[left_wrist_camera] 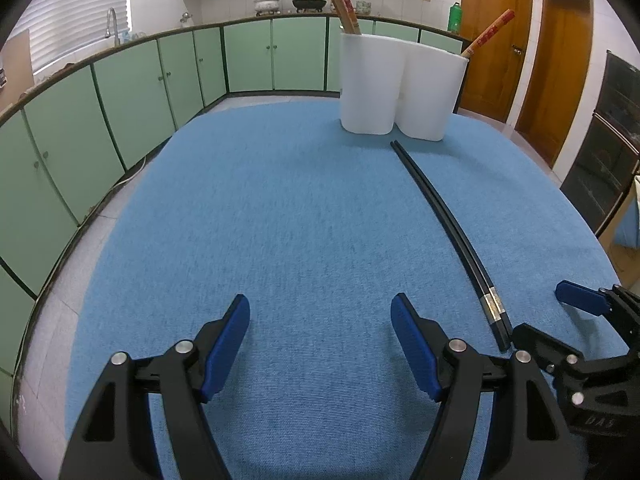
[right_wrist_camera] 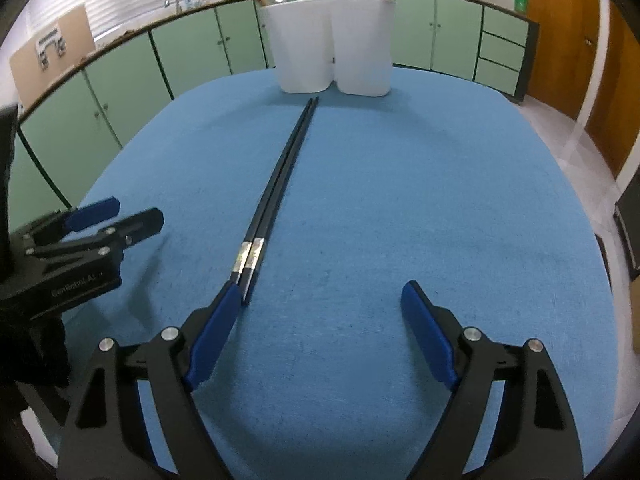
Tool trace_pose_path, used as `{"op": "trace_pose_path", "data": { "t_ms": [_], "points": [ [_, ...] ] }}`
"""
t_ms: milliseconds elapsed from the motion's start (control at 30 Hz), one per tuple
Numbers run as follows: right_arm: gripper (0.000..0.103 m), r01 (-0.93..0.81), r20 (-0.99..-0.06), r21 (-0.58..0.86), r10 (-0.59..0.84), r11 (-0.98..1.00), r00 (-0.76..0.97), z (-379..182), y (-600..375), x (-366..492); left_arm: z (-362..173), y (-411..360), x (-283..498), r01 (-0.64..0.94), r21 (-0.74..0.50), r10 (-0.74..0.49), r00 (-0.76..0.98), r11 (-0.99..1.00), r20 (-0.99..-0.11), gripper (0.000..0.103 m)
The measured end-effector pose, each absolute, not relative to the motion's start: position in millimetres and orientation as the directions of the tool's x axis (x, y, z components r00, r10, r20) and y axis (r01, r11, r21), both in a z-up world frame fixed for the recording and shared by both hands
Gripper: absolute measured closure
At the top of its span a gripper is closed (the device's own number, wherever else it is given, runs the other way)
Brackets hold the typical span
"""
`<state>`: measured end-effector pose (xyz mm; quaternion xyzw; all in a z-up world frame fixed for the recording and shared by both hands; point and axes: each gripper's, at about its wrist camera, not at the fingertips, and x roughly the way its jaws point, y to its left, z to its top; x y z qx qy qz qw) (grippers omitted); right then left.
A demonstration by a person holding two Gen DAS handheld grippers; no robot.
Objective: Organize utensils
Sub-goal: 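Move both open tools to the two black chopsticks, then grasp one black chopstick with the right tool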
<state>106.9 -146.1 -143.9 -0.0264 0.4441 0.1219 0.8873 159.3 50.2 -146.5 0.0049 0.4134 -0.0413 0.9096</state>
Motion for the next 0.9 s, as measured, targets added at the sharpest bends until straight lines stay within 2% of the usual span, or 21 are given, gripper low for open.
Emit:
{"op": "trace_pose_path", "data": {
  "t_ms": [267,433,533,600,733,800,900],
  "points": [
    [0.022,-0.199,-0.795,0.006,0.126,0.98,0.593,-141.7,-150.1,108.7,-147.1,49.4,159.2,0.081,-0.023,-0.071,0.651,0.996,-0.756,0.031],
    [0.029,-0.226,-0.788,0.114,0.227,0.967,0.573,-141.6,-153.8,102.1,-146.7,50.3,157.5,0.075,-0.026,-0.069,0.653,0.997,-0.754,0.031],
    [0.038,-0.257,-0.784,0.081,0.221,0.963,0.581,-141.7,-142.2,95.6,-145.8,52.1,156.0,0.068,-0.03,-0.068,0.657,0.997,-0.751,0.031],
    [0.047,-0.261,-0.783,0.06,0.207,0.964,0.586,-140.5,-137.3,96.3,-145.8,53.0,154.9,0.065,-0.032,-0.067,0.658,0.997,-0.75,0.031],
    [0.056,-0.257,-0.786,0.04,0.189,0.966,0.589,-141.4,-132.4,100.3,-146.5,53.7,155.0,0.063,-0.033,-0.066,0.655,0.997,-0.753,0.031],
    [0.075,-0.27,-0.783,0.031,0.191,0.962,0.591,-141.2,-129.8,98.7,-146.8,53.0,155.0,0.064,-0.031,-0.066,0.655,0.997,-0.753,0.031],
    [0.089,-0.285,-0.784,0.036,0.204,0.958,0.586,-140.4,-129.2,96.4,-146.6,53.9,154.6,0.062,-0.034,-0.066,0.655,0.998,-0.752,0.031]
  ]
}}
